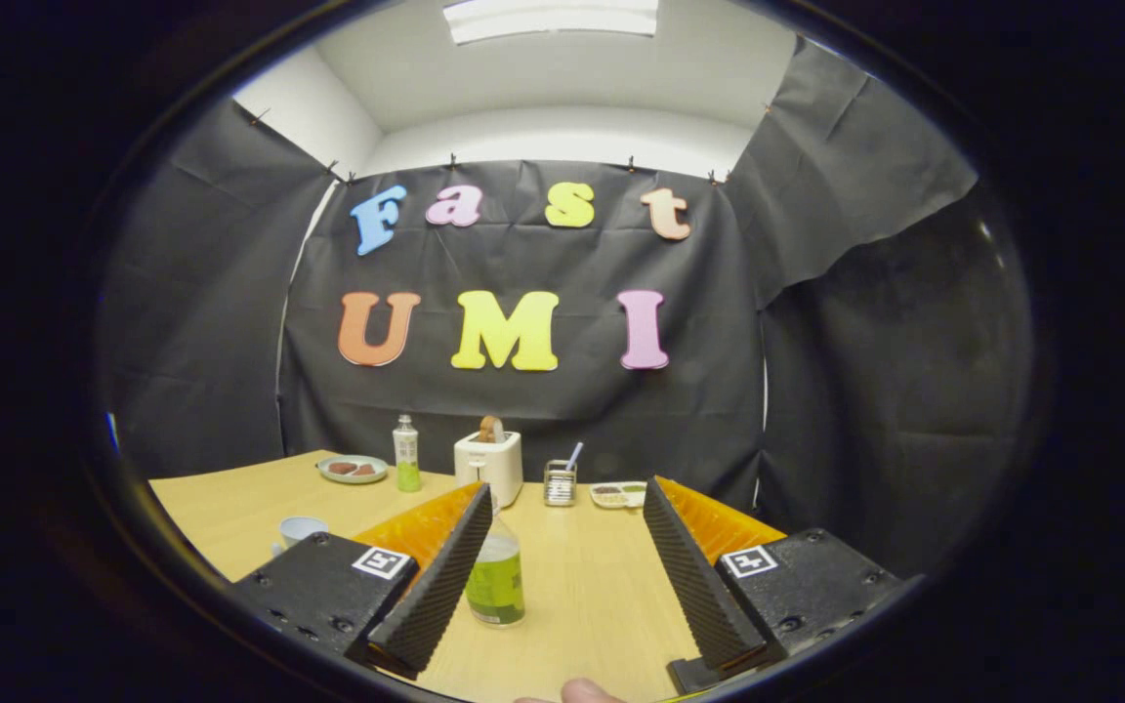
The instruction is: Take the bottle from table, then pour the juice into the cup, finally place the bottle on the coaster
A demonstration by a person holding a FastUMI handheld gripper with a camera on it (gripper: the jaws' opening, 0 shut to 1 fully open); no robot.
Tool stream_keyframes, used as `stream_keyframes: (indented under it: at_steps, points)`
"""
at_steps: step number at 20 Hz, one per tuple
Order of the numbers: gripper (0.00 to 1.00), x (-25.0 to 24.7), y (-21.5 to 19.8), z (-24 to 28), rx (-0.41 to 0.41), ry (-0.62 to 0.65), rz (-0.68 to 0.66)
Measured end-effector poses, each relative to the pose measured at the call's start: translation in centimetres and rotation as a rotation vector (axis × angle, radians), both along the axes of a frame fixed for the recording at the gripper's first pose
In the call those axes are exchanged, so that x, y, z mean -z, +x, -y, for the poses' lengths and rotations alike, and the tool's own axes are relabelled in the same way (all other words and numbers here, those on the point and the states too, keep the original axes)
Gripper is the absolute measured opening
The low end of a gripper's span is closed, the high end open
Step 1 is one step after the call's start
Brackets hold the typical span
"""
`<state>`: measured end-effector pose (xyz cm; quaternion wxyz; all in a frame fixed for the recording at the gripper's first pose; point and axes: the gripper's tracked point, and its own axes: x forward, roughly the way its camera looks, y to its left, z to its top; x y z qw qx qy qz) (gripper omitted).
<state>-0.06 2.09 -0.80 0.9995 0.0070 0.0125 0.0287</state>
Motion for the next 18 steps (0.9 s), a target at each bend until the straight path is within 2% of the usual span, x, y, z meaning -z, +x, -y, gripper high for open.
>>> stream_keyframes:
  at_steps: [6,18]
  points:
    - [1.0,0.6,0.0,-1.0,-0.016,-0.013,-0.008]
    - [1.0,8.1,2.8,-6.2,-0.104,-0.016,-0.116]
